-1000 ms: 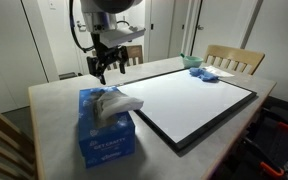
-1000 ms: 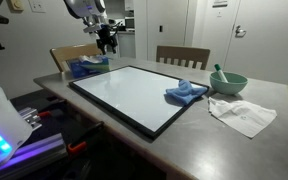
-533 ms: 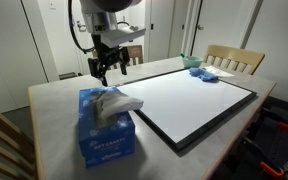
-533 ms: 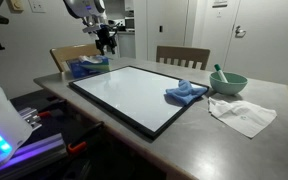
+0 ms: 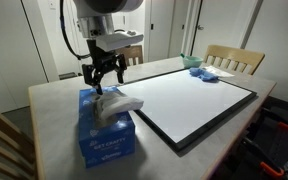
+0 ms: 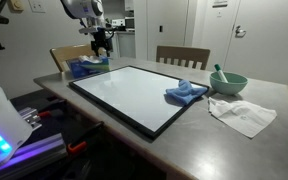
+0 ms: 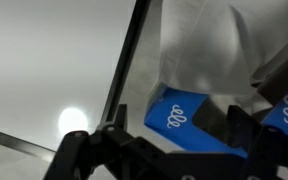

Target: Move the bowl to the right then move the box forward towards the right

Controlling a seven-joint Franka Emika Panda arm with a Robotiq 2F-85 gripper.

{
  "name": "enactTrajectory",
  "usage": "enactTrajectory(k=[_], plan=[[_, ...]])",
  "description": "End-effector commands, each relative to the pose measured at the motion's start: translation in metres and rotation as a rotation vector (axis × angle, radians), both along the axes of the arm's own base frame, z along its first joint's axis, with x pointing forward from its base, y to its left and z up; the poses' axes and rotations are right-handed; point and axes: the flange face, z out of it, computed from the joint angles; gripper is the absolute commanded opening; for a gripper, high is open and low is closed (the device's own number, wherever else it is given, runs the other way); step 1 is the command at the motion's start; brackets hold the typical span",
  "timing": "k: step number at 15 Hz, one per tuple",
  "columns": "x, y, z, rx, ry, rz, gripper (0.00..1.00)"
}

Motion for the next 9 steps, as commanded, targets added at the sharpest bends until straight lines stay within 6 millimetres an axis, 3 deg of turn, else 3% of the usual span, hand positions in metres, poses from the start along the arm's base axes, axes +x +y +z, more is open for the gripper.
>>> enactTrajectory(k=[1,9], plan=[[-0.006,0.007,-0.008,0.029,0.061,-0.009,1.0],[-0.019,-0.001,-0.023,-0.023,0.136,-0.035,1.0]])
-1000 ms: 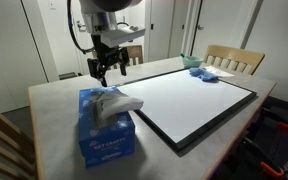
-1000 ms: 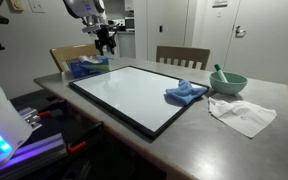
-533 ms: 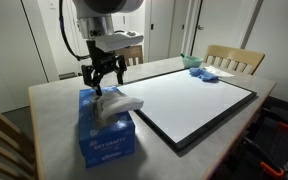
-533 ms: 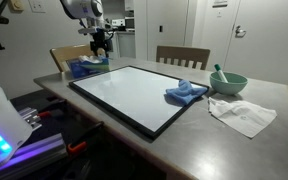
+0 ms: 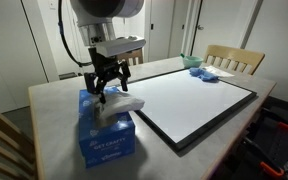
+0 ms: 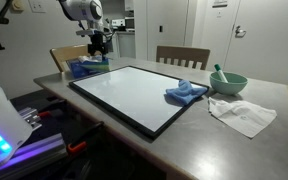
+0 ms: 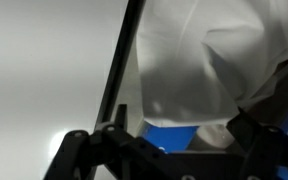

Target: Move the bowl to the right then move the box forward towards the right

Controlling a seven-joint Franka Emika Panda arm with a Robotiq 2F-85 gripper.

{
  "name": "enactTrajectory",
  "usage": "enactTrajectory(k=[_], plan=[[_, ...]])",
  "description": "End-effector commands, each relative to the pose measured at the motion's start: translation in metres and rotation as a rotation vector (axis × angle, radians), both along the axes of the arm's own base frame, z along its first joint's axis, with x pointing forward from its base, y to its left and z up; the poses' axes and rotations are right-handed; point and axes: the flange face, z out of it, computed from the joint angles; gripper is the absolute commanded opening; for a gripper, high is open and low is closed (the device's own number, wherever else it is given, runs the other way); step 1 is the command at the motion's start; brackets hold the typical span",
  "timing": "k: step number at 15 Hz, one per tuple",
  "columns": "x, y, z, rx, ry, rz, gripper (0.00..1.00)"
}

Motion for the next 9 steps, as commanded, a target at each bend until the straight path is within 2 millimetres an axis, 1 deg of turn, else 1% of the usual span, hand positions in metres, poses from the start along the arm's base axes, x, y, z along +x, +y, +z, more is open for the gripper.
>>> enactTrajectory(k=[1,3,7,9], plan=[[-0.003,-0.006,-0.005,-0.025,0.032,-0.003,1.0],[0.002,-0.007,-0.008,-0.004,0.012,-0.004,1.0],[0.017,-0.004,-0.009,0.074,-0.084,-0.01,1.0],[0.021,-0.004,-0.01,0.104,-0.119,-0.015,1.0]])
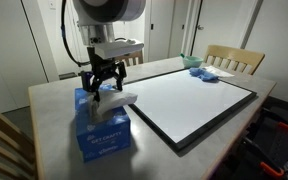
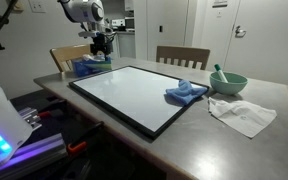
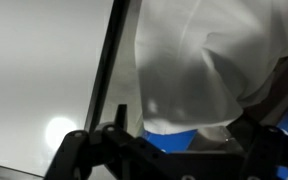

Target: Move the bowl to the right then move the box forward towards the right

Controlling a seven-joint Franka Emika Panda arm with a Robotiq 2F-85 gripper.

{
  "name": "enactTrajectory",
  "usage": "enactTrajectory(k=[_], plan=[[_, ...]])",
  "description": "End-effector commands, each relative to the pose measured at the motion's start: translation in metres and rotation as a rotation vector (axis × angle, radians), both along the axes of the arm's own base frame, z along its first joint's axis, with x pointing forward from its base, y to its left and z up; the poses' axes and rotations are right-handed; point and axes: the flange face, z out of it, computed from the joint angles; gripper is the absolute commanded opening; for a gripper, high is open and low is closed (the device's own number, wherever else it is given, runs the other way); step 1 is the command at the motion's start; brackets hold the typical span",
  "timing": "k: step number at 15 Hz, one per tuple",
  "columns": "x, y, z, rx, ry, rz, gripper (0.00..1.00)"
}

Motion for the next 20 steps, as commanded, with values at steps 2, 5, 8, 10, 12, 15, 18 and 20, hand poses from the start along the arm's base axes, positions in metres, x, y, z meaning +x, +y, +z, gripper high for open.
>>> enactTrajectory(k=[2,5,8,10,12,15,18,20], plan=[[0.011,-0.004,-0.01,0.071,-0.069,-0.011,1.0],[0.014,-0.005,-0.014,0.09,-0.094,-0.015,1.0],[0.015,-0.006,-0.015,0.096,-0.104,-0.015,1.0],[0.016,-0.006,-0.015,0.094,-0.105,-0.013,0.96],[0.017,-0.005,-0.014,0.091,-0.103,-0.009,0.94],[0.018,-0.005,-0.012,0.086,-0.103,-0.005,0.87],[0.021,-0.006,-0.01,0.085,-0.107,-0.003,0.57],[0.023,-0.006,-0.009,0.083,-0.11,0.001,0.42]])
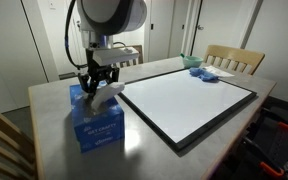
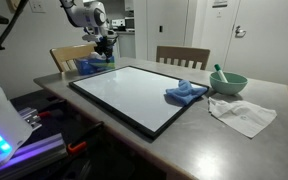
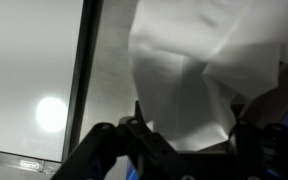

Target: Move the bowl to the right then move the box forward towards the right

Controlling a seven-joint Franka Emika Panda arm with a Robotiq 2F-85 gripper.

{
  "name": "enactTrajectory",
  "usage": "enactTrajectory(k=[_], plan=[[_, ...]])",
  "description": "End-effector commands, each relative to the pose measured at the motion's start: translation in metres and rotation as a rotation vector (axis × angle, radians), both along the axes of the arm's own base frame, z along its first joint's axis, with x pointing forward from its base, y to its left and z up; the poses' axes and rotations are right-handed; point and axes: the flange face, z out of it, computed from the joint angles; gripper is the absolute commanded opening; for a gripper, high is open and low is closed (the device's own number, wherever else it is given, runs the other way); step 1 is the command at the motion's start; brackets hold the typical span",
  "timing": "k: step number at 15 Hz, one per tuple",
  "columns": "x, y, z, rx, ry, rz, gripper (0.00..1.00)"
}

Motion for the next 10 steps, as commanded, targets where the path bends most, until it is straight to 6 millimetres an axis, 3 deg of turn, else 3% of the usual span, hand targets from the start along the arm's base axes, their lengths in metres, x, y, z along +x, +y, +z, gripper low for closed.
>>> enactTrajectory(k=[1,4,5,10], plan=[[0.008,-0.005,0.004,0.006,-0.006,0.017,0.41],[0.015,-0.006,0.008,0.006,-0.028,0.005,0.38],[0.018,-0.008,0.009,0.006,-0.038,-0.007,0.43],[0.048,-0.029,0.02,0.005,-0.089,-0.108,0.43]])
